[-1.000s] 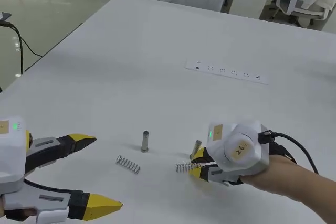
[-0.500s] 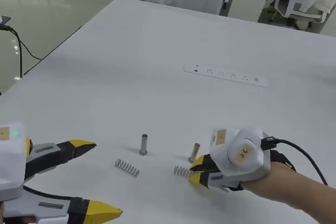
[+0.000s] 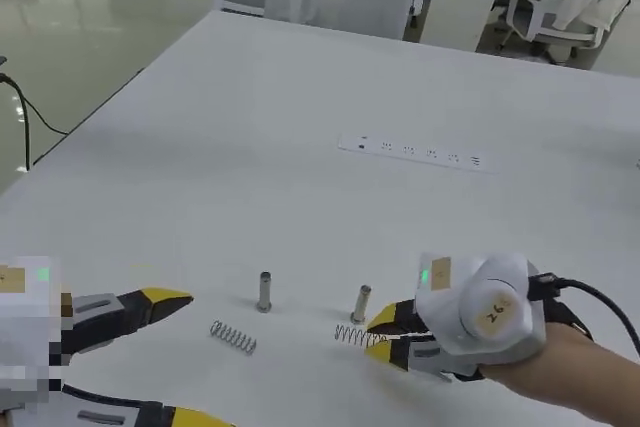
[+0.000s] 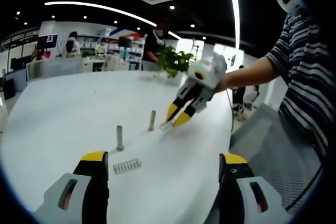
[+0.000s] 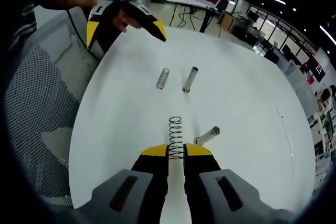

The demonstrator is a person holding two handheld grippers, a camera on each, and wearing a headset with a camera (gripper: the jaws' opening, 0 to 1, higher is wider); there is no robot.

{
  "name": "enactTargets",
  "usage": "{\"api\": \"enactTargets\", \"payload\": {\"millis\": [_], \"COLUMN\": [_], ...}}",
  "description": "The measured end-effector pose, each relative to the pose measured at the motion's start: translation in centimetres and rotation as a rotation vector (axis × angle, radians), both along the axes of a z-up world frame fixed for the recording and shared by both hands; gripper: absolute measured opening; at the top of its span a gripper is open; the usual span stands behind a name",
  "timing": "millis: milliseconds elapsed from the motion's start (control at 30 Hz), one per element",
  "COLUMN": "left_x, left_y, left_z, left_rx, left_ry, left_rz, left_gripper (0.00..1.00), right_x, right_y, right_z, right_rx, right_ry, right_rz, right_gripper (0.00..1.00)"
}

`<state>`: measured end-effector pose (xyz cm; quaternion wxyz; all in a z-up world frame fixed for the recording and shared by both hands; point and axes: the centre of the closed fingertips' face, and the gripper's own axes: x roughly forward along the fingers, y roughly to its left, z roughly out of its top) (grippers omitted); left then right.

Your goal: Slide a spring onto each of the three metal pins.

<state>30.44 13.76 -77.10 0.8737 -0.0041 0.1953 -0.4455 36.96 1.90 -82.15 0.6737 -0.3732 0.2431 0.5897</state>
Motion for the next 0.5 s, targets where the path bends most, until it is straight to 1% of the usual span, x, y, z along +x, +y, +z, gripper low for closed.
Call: {"api": "enactTargets", "payload": {"millis": [133,267,367,500], "left_x": [0.1,0.0,0.1,0.2], "left_y": [-0.3,-1.0,-1.6,-2.7], "left_z": [0.2,-0.1,-0.1,-0.2], "left_rx": [-0.006,0.009,0.013,0.016], "left_ry": [-0.001,0.006,0.005,0.006], "left_rz": [-0.008,-0.041,-0.059,-0.097], "left_gripper": [0.82,0.80,0.80,0.78], "right_x": [-0.2,-0.8,-1.4,-2.2], "right_y": [-1.0,-1.8,-2.1,-2.3], "right_z": [0.9,1.2,1.2,1.3], "right_rx": [0.015,0.005,-0.006,-0.017], "right_ry": [0.000,-0.003,-0.005,-0.004], "right_rz": [-0.018,-0.014,-0.001,0.019], "right_gripper": [0.07,0.07,0.07,0.07]}}
